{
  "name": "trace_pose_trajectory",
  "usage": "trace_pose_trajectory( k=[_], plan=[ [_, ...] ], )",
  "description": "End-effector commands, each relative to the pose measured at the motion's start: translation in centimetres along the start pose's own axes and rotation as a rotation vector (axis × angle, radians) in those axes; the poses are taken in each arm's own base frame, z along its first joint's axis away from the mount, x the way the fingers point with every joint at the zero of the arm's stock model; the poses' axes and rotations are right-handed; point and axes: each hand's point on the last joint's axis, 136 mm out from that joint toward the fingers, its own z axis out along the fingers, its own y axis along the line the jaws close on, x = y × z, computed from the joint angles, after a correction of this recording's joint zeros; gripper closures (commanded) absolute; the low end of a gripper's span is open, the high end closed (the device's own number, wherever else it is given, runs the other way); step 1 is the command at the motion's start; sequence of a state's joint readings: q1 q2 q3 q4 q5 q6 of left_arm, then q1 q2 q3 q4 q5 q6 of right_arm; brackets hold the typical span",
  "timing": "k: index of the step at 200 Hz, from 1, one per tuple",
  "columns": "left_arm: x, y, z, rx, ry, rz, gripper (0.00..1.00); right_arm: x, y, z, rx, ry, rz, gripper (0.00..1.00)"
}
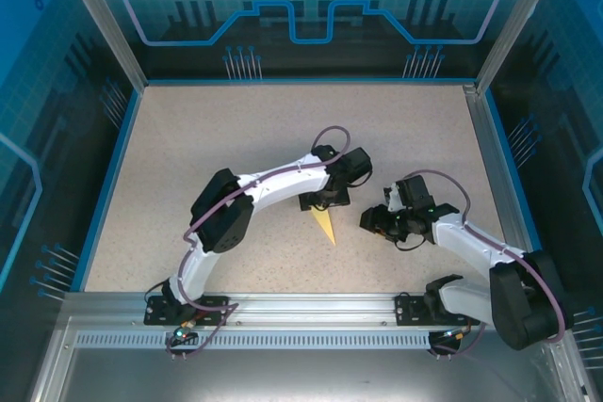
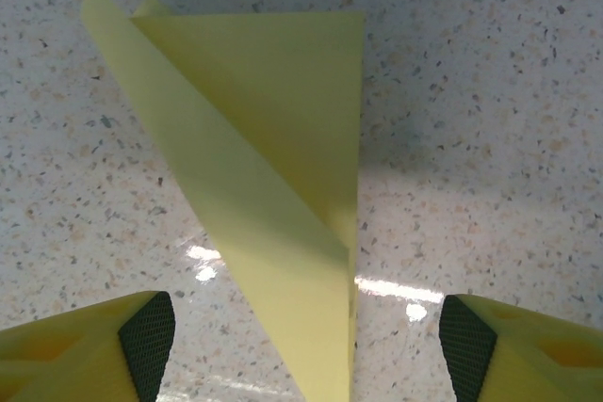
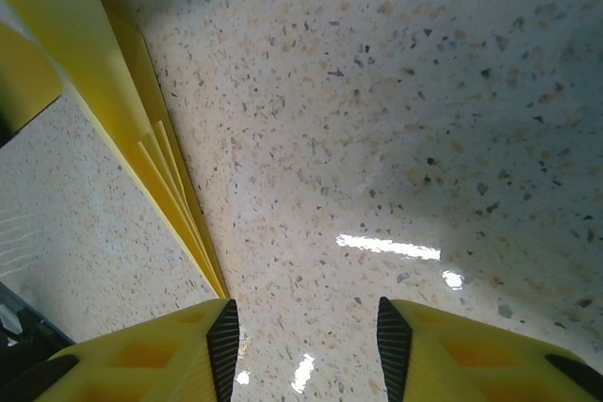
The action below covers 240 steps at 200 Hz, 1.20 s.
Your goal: Fold a paper plane with a square sheet of paper (pick it up from the middle)
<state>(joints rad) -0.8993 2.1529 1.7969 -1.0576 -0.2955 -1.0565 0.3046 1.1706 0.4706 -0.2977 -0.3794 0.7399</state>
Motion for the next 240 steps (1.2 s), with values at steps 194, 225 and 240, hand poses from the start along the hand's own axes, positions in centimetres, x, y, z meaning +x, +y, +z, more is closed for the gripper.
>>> trace_pose_trajectory(
  k=[194,225,240],
  plan=[
    [0.4,1.2,1.9,-0.106,0.031,0.034,0.4,0.3,0.3,0.0,-0.044,0.02,0.019,0.52],
    [0.5,1.6,2.5,-0.129,0.036,0.034,0.44,0.3,0.3,0.1,-0.046,0.02,0.025,0.51],
    [0.5,1.6,2.6,-0.132,0.033,0.041,0.46,0.3,0.3,0.1,-0.048,0.02,0.026,0.51]
  ],
)
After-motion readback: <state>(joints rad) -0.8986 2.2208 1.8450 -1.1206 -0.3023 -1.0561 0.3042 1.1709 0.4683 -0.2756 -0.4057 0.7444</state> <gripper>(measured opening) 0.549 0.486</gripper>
